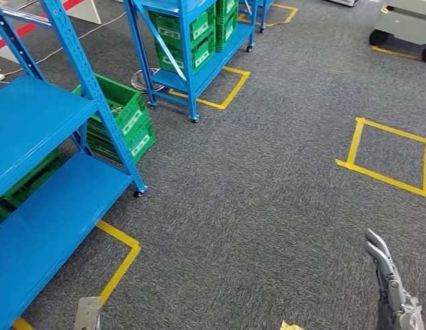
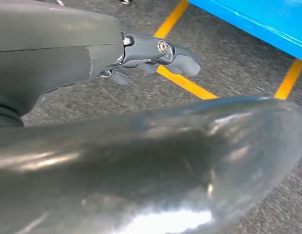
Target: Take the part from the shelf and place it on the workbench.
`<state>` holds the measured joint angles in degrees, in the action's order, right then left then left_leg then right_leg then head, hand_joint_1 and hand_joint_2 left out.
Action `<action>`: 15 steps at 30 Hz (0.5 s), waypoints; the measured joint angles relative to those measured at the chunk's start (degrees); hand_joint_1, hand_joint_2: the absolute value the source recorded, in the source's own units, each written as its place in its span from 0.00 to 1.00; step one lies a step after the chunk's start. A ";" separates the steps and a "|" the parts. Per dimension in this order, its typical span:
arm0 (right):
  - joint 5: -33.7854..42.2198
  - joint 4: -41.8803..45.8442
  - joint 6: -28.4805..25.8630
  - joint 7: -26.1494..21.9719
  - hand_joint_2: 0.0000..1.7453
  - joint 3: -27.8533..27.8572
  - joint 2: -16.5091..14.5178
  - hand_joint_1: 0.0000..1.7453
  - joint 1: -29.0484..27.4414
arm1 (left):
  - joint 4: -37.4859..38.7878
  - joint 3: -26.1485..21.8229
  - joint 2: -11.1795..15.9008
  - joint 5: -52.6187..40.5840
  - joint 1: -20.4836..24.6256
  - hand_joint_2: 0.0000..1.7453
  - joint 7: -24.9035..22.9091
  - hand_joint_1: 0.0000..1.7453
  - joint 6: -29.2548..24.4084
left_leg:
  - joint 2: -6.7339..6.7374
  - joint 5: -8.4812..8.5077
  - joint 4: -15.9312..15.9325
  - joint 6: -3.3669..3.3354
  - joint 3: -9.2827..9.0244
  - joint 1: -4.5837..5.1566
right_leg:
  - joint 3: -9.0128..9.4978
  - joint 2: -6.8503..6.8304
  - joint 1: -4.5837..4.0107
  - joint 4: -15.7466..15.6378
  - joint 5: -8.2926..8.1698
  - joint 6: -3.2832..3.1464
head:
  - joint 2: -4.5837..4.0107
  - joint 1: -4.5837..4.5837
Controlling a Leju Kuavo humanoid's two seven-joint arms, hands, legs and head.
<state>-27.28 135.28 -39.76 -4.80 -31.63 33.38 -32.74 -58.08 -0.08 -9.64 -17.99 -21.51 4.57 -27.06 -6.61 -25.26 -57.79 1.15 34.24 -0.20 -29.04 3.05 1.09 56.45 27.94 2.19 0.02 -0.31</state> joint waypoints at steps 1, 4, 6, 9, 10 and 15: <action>-0.05 0.01 0.00 -0.01 0.00 0.01 0.01 0.00 -0.05 | 0.02 0.00 -0.01 0.00 0.02 0.00 0.00 0.00 -0.02 | 1.70 -1.49 -2.17 0.20 1.06 0.10 | 0.06 -0.93 0.02 -0.27 -0.18 -0.31 | 0.00 0.12; -0.14 0.01 0.00 0.00 0.00 -0.01 0.02 0.00 -0.20 | 0.05 0.00 -0.02 0.00 0.22 0.00 0.00 0.00 -0.04 | 5.55 -6.87 -12.99 0.62 6.13 0.16 | 0.06 -3.74 -0.31 -0.35 -0.13 -0.62 | 0.00 0.32; -0.15 0.00 0.00 0.00 0.00 -0.02 0.02 0.00 -0.17 | 0.10 0.00 -0.02 0.00 0.18 0.00 0.00 0.00 -0.04 | 5.98 -6.52 -14.68 0.76 6.61 0.12 | 0.17 -5.58 -0.37 -0.34 0.02 -0.65 | 0.00 0.33; -0.15 0.01 0.00 -0.01 0.00 -0.02 0.02 0.00 -0.15 | 0.16 -0.02 -0.01 0.00 0.16 0.00 0.00 0.00 -0.05 | 9.11 -1.59 -4.18 0.64 0.46 0.28 | 0.63 -7.76 -0.59 -0.21 0.54 -0.20 | 0.00 0.38; -0.16 0.01 0.00 -0.01 0.00 -0.02 0.02 0.00 -0.17 | 0.16 -0.01 -0.02 0.00 0.24 0.00 0.00 0.00 -0.06 | 10.34 -0.74 -1.13 0.37 -1.25 0.38 | 0.70 -8.36 -0.79 -0.13 0.78 0.05 | 0.00 0.33; -0.22 0.01 -0.01 0.01 0.00 -0.09 0.16 0.00 0.04 | 0.25 -0.06 -0.08 0.00 0.21 0.00 0.03 0.00 -0.11 | 9.04 -0.45 1.32 -1.42 -2.20 0.47 | 1.46 -8.75 -0.84 0.65 2.26 1.43 | 0.00 -0.11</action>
<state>-27.51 135.29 -39.76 -4.79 -31.72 33.55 -32.70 -57.84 -0.14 -9.72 -17.99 -21.30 4.60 -27.17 2.43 -25.71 -56.46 -0.27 32.04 0.27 -27.58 -5.71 0.25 57.10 30.20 3.62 0.02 -0.43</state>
